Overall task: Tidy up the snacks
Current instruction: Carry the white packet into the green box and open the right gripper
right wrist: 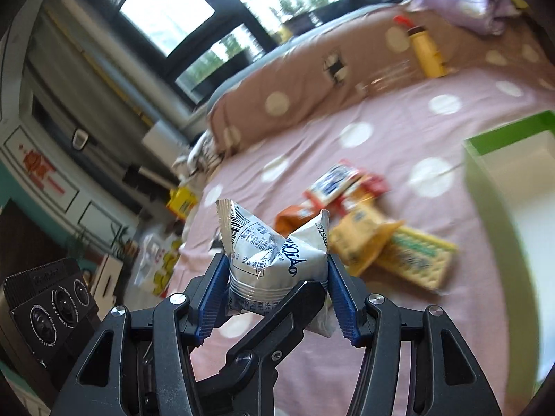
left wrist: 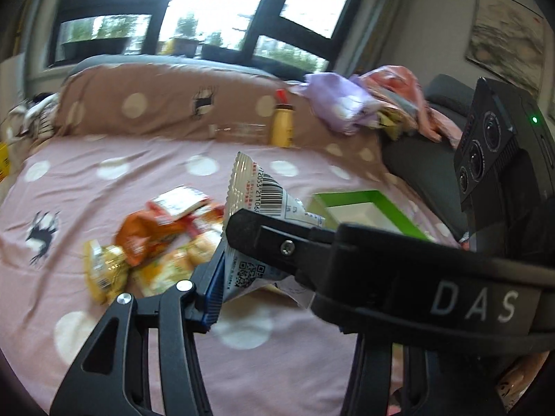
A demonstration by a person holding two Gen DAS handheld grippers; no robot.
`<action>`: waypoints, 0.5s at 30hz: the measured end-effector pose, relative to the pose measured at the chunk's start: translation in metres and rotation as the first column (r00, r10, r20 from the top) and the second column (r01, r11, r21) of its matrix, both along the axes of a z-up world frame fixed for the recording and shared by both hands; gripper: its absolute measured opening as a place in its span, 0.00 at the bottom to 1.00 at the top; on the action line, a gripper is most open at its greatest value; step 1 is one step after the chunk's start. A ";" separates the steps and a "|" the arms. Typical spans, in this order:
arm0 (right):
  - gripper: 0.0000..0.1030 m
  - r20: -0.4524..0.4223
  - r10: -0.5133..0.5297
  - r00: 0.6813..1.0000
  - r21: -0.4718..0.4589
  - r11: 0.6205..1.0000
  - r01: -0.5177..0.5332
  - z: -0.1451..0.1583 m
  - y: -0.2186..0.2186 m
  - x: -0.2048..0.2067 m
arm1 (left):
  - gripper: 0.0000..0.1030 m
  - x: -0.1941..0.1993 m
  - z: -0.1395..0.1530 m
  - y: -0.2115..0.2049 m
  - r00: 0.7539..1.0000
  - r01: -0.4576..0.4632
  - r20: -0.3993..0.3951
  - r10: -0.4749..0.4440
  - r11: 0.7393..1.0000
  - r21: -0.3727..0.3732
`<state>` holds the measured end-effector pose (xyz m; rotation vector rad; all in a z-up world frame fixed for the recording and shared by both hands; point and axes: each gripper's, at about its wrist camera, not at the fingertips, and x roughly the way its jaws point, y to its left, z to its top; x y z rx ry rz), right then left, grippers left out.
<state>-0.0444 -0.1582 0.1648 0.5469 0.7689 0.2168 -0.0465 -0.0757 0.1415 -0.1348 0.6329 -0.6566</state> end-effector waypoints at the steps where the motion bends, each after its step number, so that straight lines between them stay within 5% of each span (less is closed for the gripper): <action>1: 0.58 0.011 -0.030 0.999 -0.009 0.999 0.030 0.003 -0.008 -0.003 | 0.47 0.000 0.001 -0.010 0.999 0.032 0.008 -0.032 0.999 -0.009; 15: 0.58 0.004 -0.390 0.921 0.043 0.920 0.390 -0.006 -0.113 -0.049 | 0.47 -0.003 -0.009 -0.137 0.939 0.342 -0.037 -0.341 0.939 0.036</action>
